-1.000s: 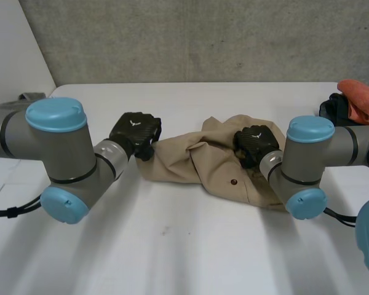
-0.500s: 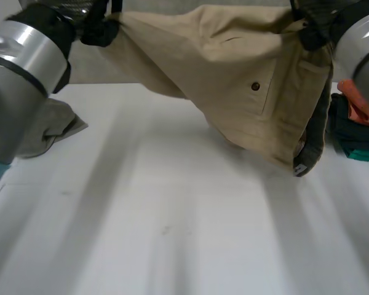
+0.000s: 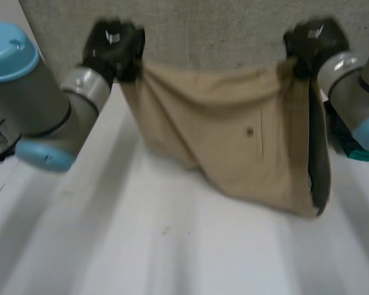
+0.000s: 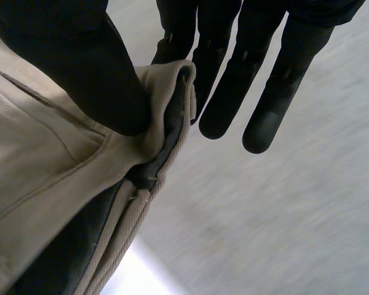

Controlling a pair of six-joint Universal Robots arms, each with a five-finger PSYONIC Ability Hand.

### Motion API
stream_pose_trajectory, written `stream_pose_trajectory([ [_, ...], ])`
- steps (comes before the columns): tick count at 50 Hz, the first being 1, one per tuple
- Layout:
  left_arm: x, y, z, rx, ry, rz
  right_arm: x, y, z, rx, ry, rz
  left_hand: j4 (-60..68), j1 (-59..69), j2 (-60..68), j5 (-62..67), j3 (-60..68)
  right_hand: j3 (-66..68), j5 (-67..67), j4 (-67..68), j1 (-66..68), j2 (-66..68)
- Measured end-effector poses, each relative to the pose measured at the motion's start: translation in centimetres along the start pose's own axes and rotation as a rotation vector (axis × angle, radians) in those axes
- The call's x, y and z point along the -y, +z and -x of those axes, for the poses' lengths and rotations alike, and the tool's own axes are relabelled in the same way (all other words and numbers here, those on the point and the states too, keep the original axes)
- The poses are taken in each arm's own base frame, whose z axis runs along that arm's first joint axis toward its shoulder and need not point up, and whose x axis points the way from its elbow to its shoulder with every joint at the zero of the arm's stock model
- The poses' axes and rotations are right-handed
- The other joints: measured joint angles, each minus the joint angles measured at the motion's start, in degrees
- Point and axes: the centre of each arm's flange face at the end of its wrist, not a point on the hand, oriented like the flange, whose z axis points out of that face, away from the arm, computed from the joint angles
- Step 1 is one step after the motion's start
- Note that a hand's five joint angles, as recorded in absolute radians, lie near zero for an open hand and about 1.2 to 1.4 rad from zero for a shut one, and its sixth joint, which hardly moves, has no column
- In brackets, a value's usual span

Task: Fold the laundry.

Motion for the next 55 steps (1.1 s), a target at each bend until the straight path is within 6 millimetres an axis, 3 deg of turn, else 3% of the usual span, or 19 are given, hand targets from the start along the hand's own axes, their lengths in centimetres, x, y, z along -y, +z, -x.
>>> stream_pose_trajectory([
  [3, 2.7, 2.2, 1.3, 0.071, 0.025, -0.188, 2.5, 1.8, -1.6, -0.145, 0.028, -0.207, 0.13, 0.0, 0.0, 0.0, 0.0, 0.0, -0.01, 0.02, 0.0, 0.0],
  [6, 6.0, 3.0, 2.5, 0.141, 0.035, -0.361, 5.1, 2.4, -3.0, -0.242, 0.053, -0.382, 0.13, 0.0, 0.0, 0.0, 0.0, 0.0, 0.0, 0.02, 0.0, 0.0],
  [9, 8.8, 2.6, 3.5, 0.193, 0.033, -0.476, 7.0, 2.4, -3.7, -0.281, 0.073, -0.494, 0.13, 0.0, 0.01, 0.0, 0.0, 0.0, 0.01, 0.03, 0.0, 0.0],
  [13, 9.9, 1.2, 3.7, 0.213, 0.022, -0.498, 8.0, 2.1, -3.4, -0.259, 0.094, -0.547, 0.13, 0.0, 0.01, 0.0, 0.0, 0.0, 0.27, 0.03, 0.0, 0.0],
  [16, 8.8, -0.2, 3.2, 0.199, 0.013, -0.433, 7.6, 1.8, -2.6, -0.213, 0.102, -0.53, 0.14, 0.0, 0.01, 0.0, 0.0, 0.0, 0.27, 0.04, 0.0, 0.0],
  [20, 5.7, -2.3, 2.0, 0.158, 0.003, -0.291, 5.5, 1.5, -1.2, -0.136, 0.105, -0.436, 0.14, 0.0, 0.01, 0.0, 0.01, 0.0, 0.27, 0.04, 0.0, 0.0],
  [27, -1.6, -7.8, -1.2, 0.051, -0.016, 0.023, -1.3, -0.4, 2.4, 0.05, 0.111, -0.097, 0.15, 0.0, 0.02, 0.0, 0.01, 0.01, 0.27, 0.06, 0.0, 0.0],
  [29, -3.8, -9.9, -2.4, 0.011, -0.023, 0.126, -4.3, -1.9, 4.0, 0.135, 0.108, 0.07, 0.15, 0.0, 0.06, 0.0, 0.01, 0.01, 0.27, 0.08, 0.0, 0.0],
  [36, -7.4, -14.0, -4.8, -0.08, -0.039, 0.33, -9.3, -5.8, 6.8, 0.304, 0.084, 0.404, 0.15, 0.0, 0.07, 0.0, 0.01, -0.97, -0.07, -1.02, 0.07, -0.6],
  [38, -7.8, -14.4, -5.1, -0.096, -0.041, 0.357, -10.1, -6.7, 7.2, 0.329, 0.081, 0.463, 0.15, 0.0, 0.07, 0.0, 0.01, -13.49, -11.02, -13.82, -7.81, -12.85],
  [42, -7.7, -14.0, -5.2, -0.098, -0.043, 0.353, -10.6, -7.5, 7.4, 0.334, 0.085, 0.503, 0.15, 0.0, 0.07, 0.0, 0.01, -40.48, -38.94, -40.82, -33.26, -39.12],
  [46, -7.3, -13.5, -5.0, -0.093, -0.043, 0.333, -10.2, -7.9, 6.9, 0.309, 0.104, 0.503, 0.15, 0.0, 0.07, 0.0, 0.01, -43.09, -42.97, -44.22, -35.92, -42.6],
  [50, -6.9, -13.1, -4.8, -0.088, -0.042, 0.314, -8.2, -8.9, 5.9, 0.274, 0.129, 0.474, 0.15, 0.0, 0.07, 0.0, 0.01, -43.09, -43.02, -44.21, -35.92, -42.6],
  [55, -6.4, -12.5, -4.5, -0.08, -0.04, 0.289, -5.8, -11.7, 5.0, 0.263, 0.141, 0.447, 0.15, 0.0, 0.07, 0.0, 0.01, -43.05, -42.32, -44.07, -35.86, -42.51],
])
